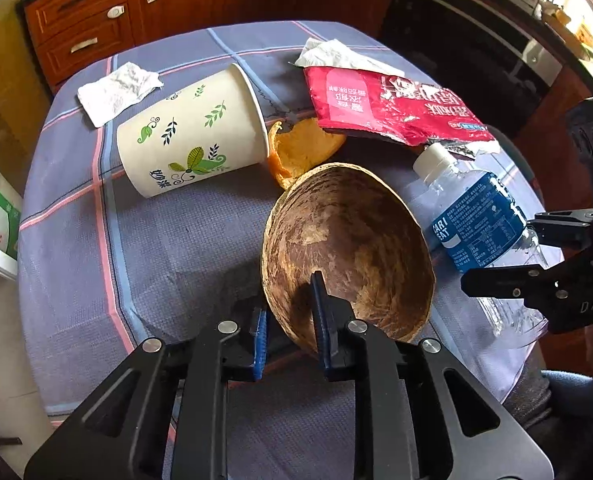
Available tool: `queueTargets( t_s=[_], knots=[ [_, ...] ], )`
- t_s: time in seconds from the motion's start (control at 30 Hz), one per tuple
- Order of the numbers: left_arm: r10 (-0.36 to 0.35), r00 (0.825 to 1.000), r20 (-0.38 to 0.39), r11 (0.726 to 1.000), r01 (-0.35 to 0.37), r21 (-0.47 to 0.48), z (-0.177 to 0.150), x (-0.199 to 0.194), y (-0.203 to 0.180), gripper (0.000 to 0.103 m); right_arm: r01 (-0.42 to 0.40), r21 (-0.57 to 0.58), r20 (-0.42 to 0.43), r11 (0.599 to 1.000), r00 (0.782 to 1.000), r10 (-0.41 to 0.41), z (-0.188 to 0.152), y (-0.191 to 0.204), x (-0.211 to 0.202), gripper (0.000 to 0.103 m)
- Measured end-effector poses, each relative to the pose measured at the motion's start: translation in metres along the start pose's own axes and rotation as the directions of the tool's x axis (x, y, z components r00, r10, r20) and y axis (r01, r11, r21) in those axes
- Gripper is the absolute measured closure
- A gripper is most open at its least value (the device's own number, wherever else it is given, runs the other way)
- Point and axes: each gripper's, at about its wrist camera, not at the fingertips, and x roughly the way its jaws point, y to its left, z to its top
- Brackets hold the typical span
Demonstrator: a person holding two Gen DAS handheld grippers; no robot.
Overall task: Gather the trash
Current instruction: 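Grasp the brown coconut shell with the left tool while the right tool holds the bottle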
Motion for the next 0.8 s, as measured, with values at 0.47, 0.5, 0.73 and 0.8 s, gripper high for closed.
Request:
queueTargets(
  t_s=[0.47, 0.5, 0.73, 0.8],
  knots=[
    [0.029, 0.998, 0.047, 0.998, -0.032, 0.061, 0.001, -0.007, -0.029, 0.088, -0.025, 0.029, 0.06, 0.999, 0.998, 0.024, -0.01, -0.001, -0.006, 0.041],
    [0.026, 0.998, 0.055, 0.998, -0.03, 0.06, 0.001, -0.012, -0.03, 0.091, -0.04, 0.034, 0.064, 0.999, 0.997, 0.038, -0.011, -0.002, -0.009, 0.041],
    [0.039, 0.995, 0.087, 0.995, -0.046, 0.083, 0.004, -0.039, -0.043, 0.095, -0.107, 0.027, 0.12, 0.994, 0.987, 0.103, -0.016, 0.002, -0.035, 0.041],
    [0.037, 0.995, 0.096, 0.995, -0.046, 0.085, 0.005, -0.044, -0.048, 0.095, -0.113, 0.021, 0.133, 0.993, 0.985, 0.11, -0.017, 0.003, -0.041, 0.041]
  ],
)
